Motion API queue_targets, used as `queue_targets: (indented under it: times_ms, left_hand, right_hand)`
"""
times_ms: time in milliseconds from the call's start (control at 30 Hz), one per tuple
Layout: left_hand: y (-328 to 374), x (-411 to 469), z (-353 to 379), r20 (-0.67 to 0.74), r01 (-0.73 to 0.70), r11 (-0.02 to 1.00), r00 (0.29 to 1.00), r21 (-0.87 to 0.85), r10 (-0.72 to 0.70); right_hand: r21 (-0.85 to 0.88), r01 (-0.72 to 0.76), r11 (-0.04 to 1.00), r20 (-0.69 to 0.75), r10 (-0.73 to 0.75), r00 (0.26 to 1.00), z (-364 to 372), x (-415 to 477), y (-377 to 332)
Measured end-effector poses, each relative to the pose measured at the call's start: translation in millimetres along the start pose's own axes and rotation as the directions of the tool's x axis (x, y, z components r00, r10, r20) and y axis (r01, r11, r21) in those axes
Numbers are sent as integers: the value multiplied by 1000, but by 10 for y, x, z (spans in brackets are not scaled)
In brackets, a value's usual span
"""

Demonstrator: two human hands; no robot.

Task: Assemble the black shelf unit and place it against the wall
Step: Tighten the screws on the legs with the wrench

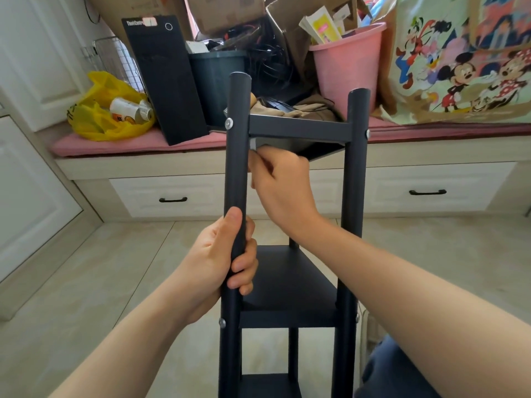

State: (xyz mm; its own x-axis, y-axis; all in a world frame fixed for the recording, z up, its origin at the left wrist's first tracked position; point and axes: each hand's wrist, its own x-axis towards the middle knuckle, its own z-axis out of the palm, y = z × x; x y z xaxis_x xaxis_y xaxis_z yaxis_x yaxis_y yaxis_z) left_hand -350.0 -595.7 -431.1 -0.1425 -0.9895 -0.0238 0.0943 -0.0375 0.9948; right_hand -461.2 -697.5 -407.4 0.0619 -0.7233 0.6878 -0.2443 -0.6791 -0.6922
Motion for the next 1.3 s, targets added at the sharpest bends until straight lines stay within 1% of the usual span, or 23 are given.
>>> queue_targets:
  times_ms: [167,500,700,933,1167,1300]
  left_hand:
    - [-5,-10,-9,15,-7,1000,1000,-7,7]
    - [-26,4,-15,38,-22,1000,999,-14,23]
    - [-23,30,6,40,-16,1000,999,1,16]
    - [-28,24,16,38,-16,1000,999,-1,16]
    - [-15,25,47,39,-8,1000,999,-5,8]
    - [-5,30,40,23,0,1000,1000,-1,0]
  right_hand:
    - [12,-109,994,57,108,992,-129,-17,-26]
    - [-77,-12,997,72,18,997,-278,-9,-119]
    - [-41,-39,998,55,41,998,-274,0,-99]
    - [10,-123,992,128,120,984,-213,3,-66]
    - [-4,-53,999,43,53,998,-103,16,-68]
    - [-3,-38,999,-18,38,999,2,26,-44]
